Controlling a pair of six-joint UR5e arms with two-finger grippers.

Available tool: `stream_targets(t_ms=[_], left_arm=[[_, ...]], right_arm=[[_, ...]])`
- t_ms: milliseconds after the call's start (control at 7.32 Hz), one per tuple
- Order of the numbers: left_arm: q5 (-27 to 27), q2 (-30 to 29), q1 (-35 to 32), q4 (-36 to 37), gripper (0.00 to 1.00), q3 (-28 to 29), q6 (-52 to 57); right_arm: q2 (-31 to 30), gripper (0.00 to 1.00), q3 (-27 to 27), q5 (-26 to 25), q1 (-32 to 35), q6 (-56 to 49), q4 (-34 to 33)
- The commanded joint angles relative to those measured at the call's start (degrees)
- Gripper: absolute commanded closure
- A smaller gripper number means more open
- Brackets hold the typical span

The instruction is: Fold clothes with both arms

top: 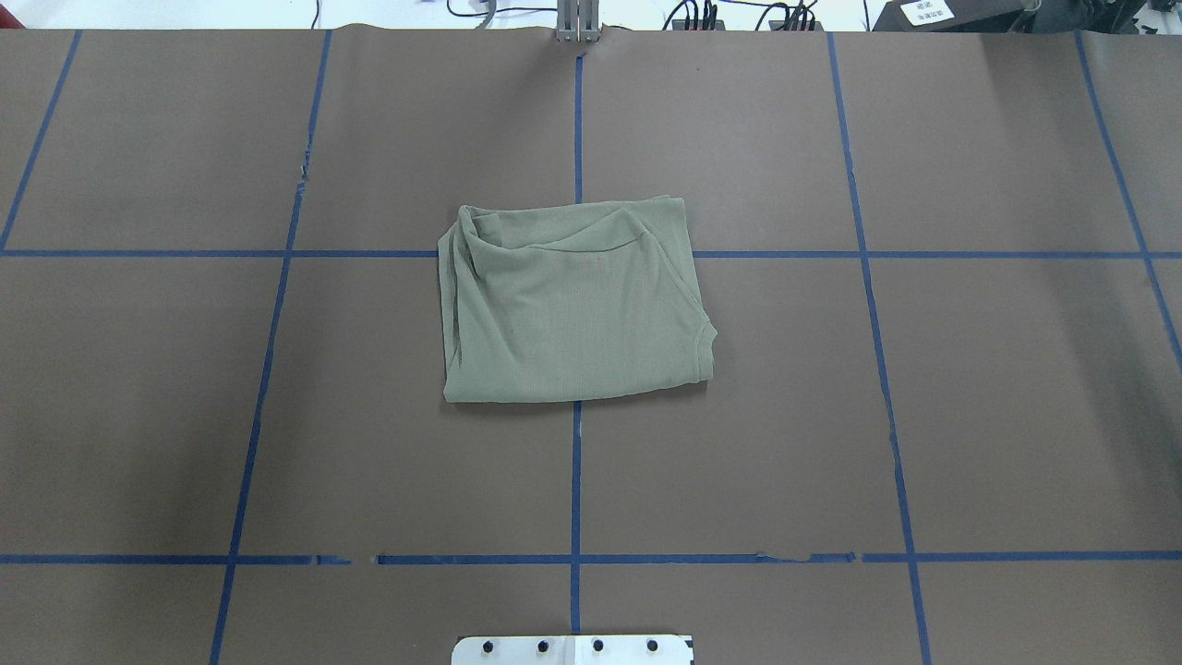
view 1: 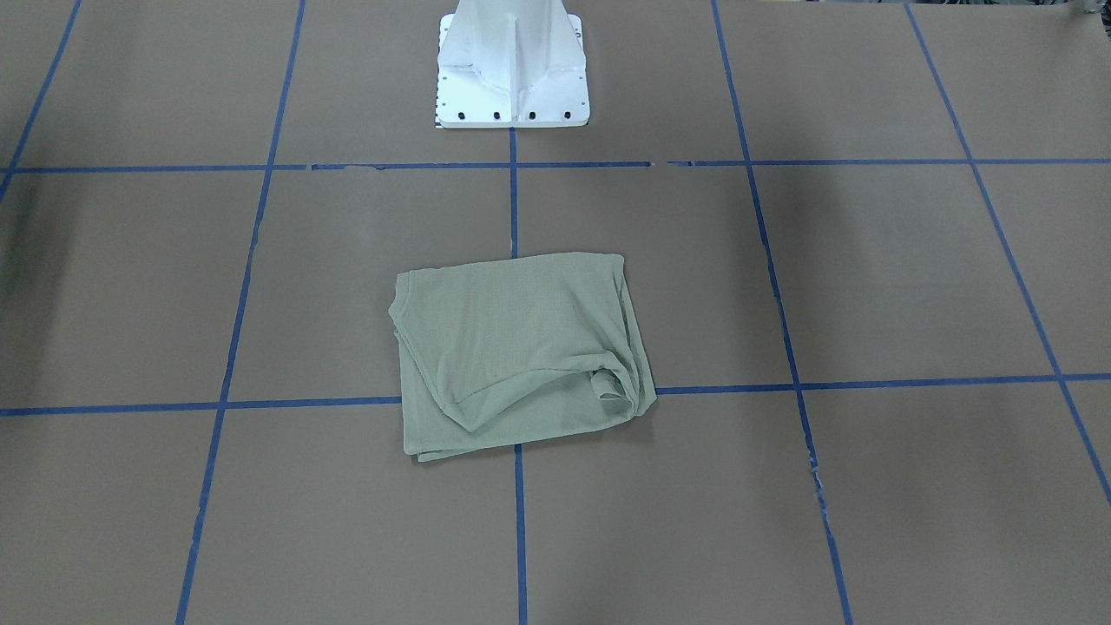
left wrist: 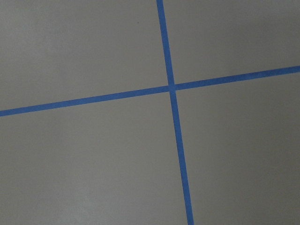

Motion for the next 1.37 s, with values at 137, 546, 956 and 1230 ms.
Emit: stream_targets(t_ms=[137, 546, 956, 1230], left_arm=[[-0.1, 0.0, 0.0, 0.1, 0.00, -0.2, 0.1], [0.0, -0.5, 0.0, 0.7, 0.00, -2.1, 0.0], [0.0, -0.1, 0.0, 0.6, 0.00, -2.6, 0.0], [-3.2, 0.2, 0.0, 0.7, 0.00, -2.1, -3.8]], right_arm=[[-4.1, 0.00, 4.6, 5.2, 4.9, -0.8, -7.0], [-7.3, 0.00, 11.2, -1.9, 4.5, -1.0, -8.1], [-8.3, 0.00, 10.9, -1.0, 4.6, -1.1, -8.0], [-8.4, 0.00, 11.0, -1.0, 4.6, -1.0, -7.7]])
